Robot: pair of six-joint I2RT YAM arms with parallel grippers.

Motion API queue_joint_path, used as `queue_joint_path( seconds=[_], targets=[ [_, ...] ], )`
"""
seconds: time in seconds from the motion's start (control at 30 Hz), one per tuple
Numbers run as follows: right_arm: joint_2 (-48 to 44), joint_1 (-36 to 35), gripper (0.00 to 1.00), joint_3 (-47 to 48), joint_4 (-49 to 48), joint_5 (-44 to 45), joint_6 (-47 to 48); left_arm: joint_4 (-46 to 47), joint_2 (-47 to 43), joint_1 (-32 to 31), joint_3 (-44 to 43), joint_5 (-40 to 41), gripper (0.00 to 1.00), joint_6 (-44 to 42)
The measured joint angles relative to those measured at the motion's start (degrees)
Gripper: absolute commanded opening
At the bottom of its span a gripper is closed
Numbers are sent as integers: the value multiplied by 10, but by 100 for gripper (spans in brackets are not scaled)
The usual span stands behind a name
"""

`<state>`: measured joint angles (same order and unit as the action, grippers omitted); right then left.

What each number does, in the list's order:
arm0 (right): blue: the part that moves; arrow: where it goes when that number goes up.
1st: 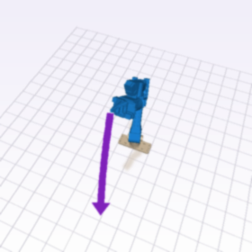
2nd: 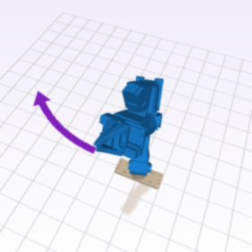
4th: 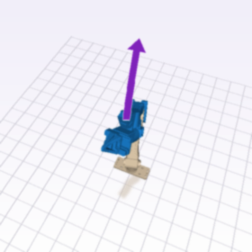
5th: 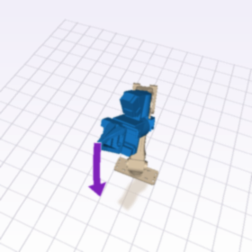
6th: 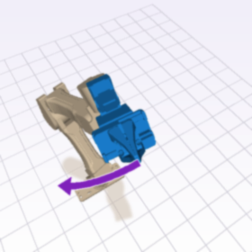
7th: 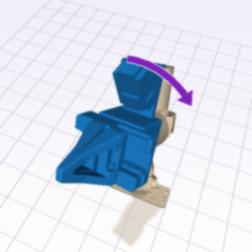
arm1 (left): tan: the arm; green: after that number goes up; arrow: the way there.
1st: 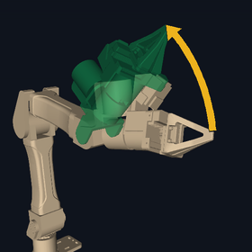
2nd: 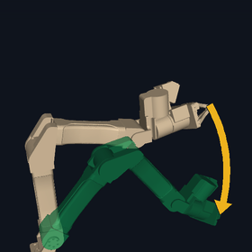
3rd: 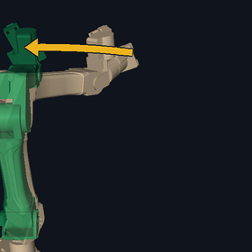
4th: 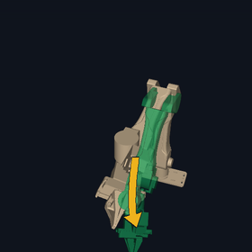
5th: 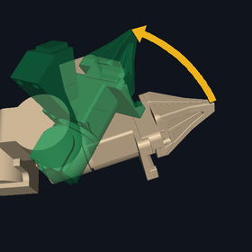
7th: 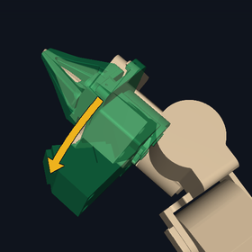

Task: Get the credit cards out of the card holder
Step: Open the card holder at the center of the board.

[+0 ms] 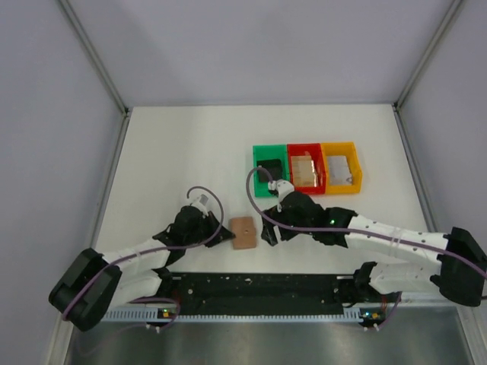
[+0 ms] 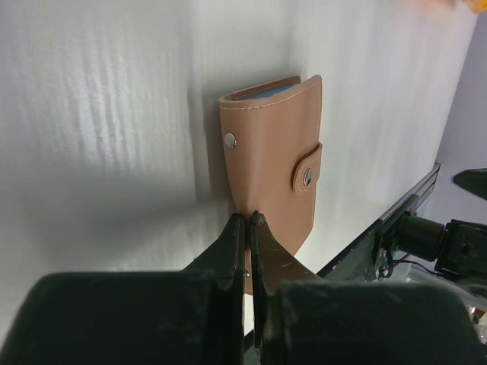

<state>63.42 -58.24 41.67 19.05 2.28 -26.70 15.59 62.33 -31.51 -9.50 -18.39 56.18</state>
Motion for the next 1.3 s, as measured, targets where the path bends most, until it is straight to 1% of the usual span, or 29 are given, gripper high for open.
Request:
queue_joint_path(
  seconds=[0.07, 0.23, 0.3, 0.47, 0.6, 0.97, 1.07, 1.23, 1.3],
  targets=[
    [36, -16, 67, 8, 5, 22, -11, 16, 0, -26, 3, 21, 0, 24],
    [130, -49, 47, 58, 2, 61, -38, 68, 26, -83, 6, 56, 0, 70],
    [157, -55, 42, 76, -2, 74, -47, 89, 43, -101, 8, 68, 0, 88],
    [213, -59, 40, 107, -6, 93, -63, 129, 79, -144, 8, 93, 0, 116],
    [248, -59, 38, 120, -1, 97, -73, 149, 99, -159, 7, 103, 0, 129],
    [291, -64, 35, 128, 31, 109, -90, 157, 103, -170, 7, 121, 0, 140],
    [296, -66, 30, 137, 40, 113, -92, 157, 102, -172, 7, 123, 0, 140],
    [307, -66, 28, 148, 57, 129, -95, 157, 101, -174, 7, 127, 0, 140],
    [309, -68, 24, 151, 62, 136, -96, 155, 98, -174, 7, 128, 0, 140]
  ],
)
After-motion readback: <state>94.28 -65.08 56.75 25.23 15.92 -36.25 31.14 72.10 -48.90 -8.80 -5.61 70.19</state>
